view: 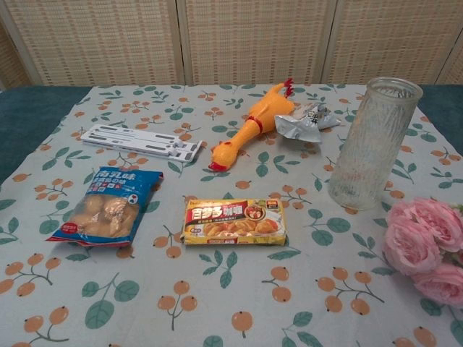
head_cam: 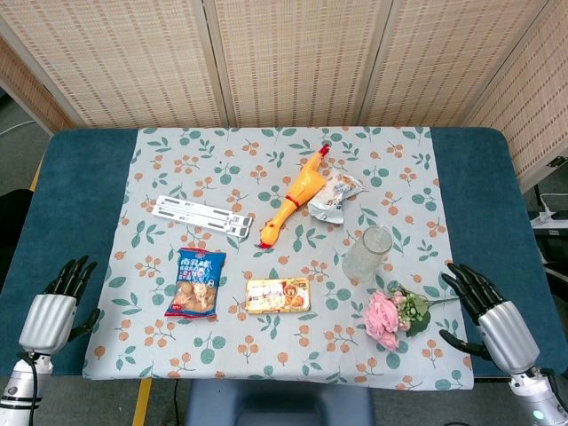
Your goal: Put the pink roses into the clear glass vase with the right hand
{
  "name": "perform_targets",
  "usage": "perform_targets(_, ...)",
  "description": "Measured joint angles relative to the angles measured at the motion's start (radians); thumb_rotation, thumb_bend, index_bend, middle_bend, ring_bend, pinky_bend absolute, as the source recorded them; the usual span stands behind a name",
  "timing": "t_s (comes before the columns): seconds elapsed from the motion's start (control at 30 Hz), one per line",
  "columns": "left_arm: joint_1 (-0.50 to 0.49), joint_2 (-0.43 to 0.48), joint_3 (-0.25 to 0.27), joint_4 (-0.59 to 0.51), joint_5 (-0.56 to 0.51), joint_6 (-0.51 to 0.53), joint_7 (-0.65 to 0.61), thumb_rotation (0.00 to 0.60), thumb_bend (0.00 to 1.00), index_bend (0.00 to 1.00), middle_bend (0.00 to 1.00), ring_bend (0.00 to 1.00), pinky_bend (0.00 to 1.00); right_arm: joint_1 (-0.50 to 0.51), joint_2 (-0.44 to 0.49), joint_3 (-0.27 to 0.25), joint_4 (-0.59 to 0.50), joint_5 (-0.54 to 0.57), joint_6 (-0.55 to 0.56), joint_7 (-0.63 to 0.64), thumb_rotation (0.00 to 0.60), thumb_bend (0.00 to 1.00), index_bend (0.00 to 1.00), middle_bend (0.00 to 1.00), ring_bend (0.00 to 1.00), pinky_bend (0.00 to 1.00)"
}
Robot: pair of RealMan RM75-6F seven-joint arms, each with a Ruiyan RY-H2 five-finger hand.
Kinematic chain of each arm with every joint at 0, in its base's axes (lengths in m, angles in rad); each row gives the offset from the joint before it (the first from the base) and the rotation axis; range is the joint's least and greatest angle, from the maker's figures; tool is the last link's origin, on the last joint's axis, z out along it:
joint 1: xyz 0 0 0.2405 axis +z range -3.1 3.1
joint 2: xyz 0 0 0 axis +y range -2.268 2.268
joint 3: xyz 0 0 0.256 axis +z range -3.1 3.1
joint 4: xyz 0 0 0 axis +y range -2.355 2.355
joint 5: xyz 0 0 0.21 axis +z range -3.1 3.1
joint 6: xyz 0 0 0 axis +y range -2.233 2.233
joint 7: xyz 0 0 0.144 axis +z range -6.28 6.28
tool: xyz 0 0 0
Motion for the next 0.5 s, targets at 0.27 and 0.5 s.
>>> perform_targets(0.27, 0.002, -0.003, -0.005, -0.001, 0.004, 0.008, 0.012, 0.600, 0.34, 0.01, 0.00, 0.00, 0.34, -0.002, -0.002, -0.001, -0.006, 0.011, -0.018, -0.038, 0.600, 0.07, 0.00, 0.00, 0.00, 0.14)
perform_targets(0.5, 0.007, -0.002, -0.007, 0.004, -0.001, 0.008, 0.014, 0.600, 0.34, 0.01, 0.00, 0.01, 0.34, -0.003, -0.001, -0.001, 0.001, 0.003, -0.026, -0.116, 0.600, 0.04, 0.00, 0.61, 0.64, 0.72)
